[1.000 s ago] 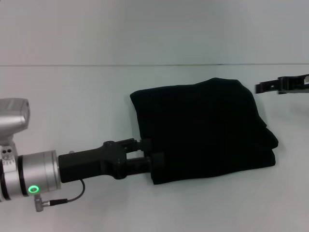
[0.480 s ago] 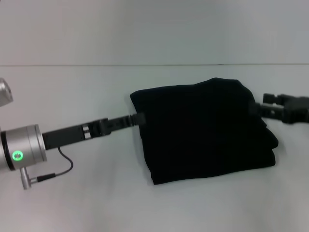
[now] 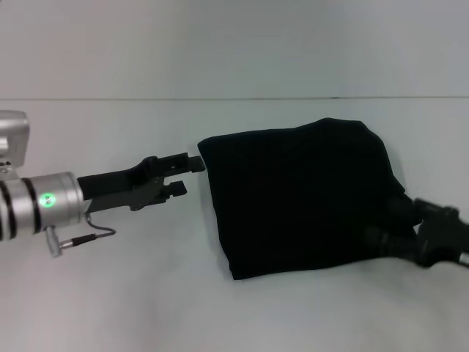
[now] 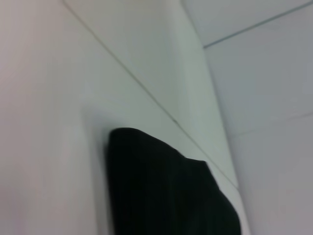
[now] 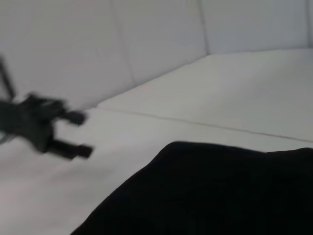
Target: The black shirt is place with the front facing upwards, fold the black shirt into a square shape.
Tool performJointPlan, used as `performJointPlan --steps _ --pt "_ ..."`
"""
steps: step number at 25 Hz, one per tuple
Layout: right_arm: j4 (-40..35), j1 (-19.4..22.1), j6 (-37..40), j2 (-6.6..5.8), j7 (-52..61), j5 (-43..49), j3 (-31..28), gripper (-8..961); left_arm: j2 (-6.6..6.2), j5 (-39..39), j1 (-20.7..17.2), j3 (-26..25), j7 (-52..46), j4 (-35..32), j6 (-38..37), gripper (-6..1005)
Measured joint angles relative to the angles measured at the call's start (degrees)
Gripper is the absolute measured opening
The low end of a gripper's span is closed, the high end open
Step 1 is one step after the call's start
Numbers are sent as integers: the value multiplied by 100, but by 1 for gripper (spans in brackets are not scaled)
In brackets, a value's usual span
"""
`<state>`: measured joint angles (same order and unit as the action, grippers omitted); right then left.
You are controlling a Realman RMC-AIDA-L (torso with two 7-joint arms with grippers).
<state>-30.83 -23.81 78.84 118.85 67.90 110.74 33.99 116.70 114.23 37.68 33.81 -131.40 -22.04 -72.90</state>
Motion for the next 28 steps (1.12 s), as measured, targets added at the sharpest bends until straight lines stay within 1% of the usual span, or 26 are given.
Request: performJointPlan --steps 2,4,8,13,18,23,28 --pt "96 60 3 61 -403 0 35 816 1 -11 132 28 -41 170 286 766" --pt "246 97 7 81 -730 0 61 816 20 -11 269 46 -110 337 593 766" --pt "396 136 13 65 -909 6 74 816 158 -8 514 80 -221 555 1285 766" --pt "404 168 89 58 -917 6 74 816 336 -4 665 86 -254 561 1813 766" --pt "396 179 143 53 -920 6 72 816 381 6 720 196 -236 576 2164 767" --pt "378 183 259 47 -914 4 34 816 501 10 752 264 -216 571 2264 767" --pt "378 184 343 45 -903 0 21 816 618 11 804 442 -215 573 2352 767"
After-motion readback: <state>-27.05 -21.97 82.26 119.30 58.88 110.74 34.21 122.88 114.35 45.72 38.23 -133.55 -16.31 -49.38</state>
